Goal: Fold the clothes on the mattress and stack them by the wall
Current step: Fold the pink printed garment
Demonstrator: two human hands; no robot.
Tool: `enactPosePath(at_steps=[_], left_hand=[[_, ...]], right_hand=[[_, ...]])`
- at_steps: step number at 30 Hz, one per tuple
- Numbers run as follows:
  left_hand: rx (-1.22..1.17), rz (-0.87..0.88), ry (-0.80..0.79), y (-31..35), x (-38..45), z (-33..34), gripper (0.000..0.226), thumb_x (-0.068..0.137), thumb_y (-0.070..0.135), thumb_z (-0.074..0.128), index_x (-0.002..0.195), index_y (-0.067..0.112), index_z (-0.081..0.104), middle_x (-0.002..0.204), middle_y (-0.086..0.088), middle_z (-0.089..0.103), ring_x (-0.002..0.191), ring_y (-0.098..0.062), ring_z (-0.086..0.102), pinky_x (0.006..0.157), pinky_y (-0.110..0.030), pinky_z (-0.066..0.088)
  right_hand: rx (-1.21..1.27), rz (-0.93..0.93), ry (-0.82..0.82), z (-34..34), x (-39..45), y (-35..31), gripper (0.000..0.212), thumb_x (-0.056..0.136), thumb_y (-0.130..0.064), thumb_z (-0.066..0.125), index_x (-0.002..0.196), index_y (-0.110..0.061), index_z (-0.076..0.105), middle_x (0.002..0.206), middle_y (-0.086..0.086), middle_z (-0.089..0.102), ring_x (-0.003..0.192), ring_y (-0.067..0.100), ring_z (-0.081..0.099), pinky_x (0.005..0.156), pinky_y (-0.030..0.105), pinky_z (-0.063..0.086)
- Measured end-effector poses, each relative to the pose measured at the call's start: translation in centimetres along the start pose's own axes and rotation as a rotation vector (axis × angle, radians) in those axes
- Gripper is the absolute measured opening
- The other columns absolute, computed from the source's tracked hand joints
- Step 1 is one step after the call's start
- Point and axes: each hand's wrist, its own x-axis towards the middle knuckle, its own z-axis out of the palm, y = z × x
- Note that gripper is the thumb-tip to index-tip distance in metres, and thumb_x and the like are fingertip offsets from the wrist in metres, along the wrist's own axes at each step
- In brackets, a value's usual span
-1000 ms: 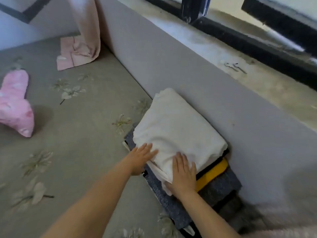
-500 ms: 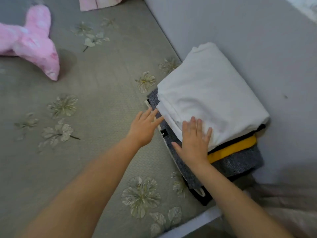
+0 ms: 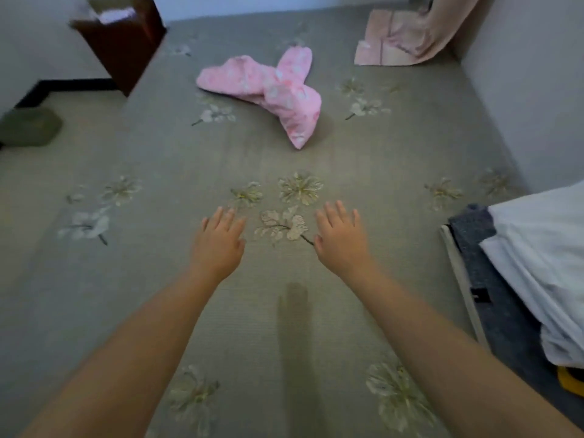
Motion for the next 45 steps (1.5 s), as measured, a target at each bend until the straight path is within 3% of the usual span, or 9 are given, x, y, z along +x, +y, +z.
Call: enactPosePath(at_steps=[9,16,24,31,34,38,45], left_hand=[[-0.052,0.012,-0.086,-20.1,-4.0,-0.3,0.049,0.099,0.032,0.029,0.145,0.020,0.019,0.155,-0.004,0.011,0.143,-0.022,0.004,0.115,-0.039,0.008],[-0.053,0.008,0.008,-26.6,0.7,-0.7,0.048,0.098,0.033,0.030,0.144,0.020,0.023,0.154,-0.005,0.017,0.142,-0.023,0.009,0.113,-0.038,0.013],[-0.086,0.086,0.028,-24.9,11.8,5.4,0.049,0.098,0.037,0.030,0.143,0.018,0.024,0.153,-0.005,0.019,0.142,-0.023,0.009,0.113,-0.038,0.011],[-0.131,0.109,-0.107,-20.3,21.1,15.7,0.051,0.098,0.040,0.024,0.144,0.018,0.023,0.154,-0.004,0.017,0.143,-0.022,0.007,0.114,-0.036,0.011],[-0.196,0.122,-0.148,-17.7,25.5,19.0,0.052,0.097,0.039,0.028,0.144,0.016,0.023,0.153,-0.006,0.018,0.142,-0.025,0.008,0.115,-0.037,0.011],[-0.226,0.164,-0.087,-14.9,31.9,21.2,0.055,0.096,0.040,0.034,0.143,0.015,0.025,0.153,-0.008,0.019,0.142,-0.026,0.008,0.114,-0.037,0.010],[-0.252,0.149,0.007,-12.6,41.7,23.3,0.057,0.096,0.043,0.027,0.146,0.017,0.018,0.155,-0.009,0.011,0.143,-0.024,0.005,0.114,-0.042,0.002]], right_hand=[[-0.030,0.036,0.020,0.3,4.8,-18.6,0.055,0.092,-0.026,0.043,0.143,-0.011,0.028,0.151,0.010,0.025,0.142,0.027,0.015,0.112,0.042,0.013],[-0.080,0.179,0.043,-0.2,10.2,-20.3,0.052,0.090,-0.021,0.046,0.139,-0.008,0.034,0.147,0.010,0.032,0.140,0.026,0.020,0.110,0.043,0.018],[-0.127,0.353,-0.027,7.4,16.7,-13.8,0.055,0.094,-0.025,0.040,0.144,-0.011,0.023,0.152,0.009,0.022,0.142,0.028,0.014,0.113,0.045,0.014],[-0.059,0.397,-0.148,18.9,22.5,-7.9,0.057,0.094,-0.034,0.041,0.144,-0.014,0.022,0.154,0.007,0.015,0.143,0.025,0.008,0.114,0.043,0.010],[-0.023,0.417,-0.113,22.0,25.9,-4.6,0.061,0.094,-0.041,0.039,0.146,-0.017,0.018,0.156,0.007,0.008,0.143,0.027,0.003,0.113,0.047,0.007],[0.007,0.426,-0.135,25.1,29.5,-0.5,0.064,0.094,-0.052,0.030,0.147,-0.024,0.010,0.156,0.002,-0.003,0.143,0.022,-0.007,0.113,0.048,-0.003],[0.003,0.420,0.034,28.2,30.1,1.1,0.061,0.092,-0.053,0.032,0.146,-0.029,0.017,0.156,-0.004,0.006,0.144,0.017,0.000,0.111,0.039,-0.011]])
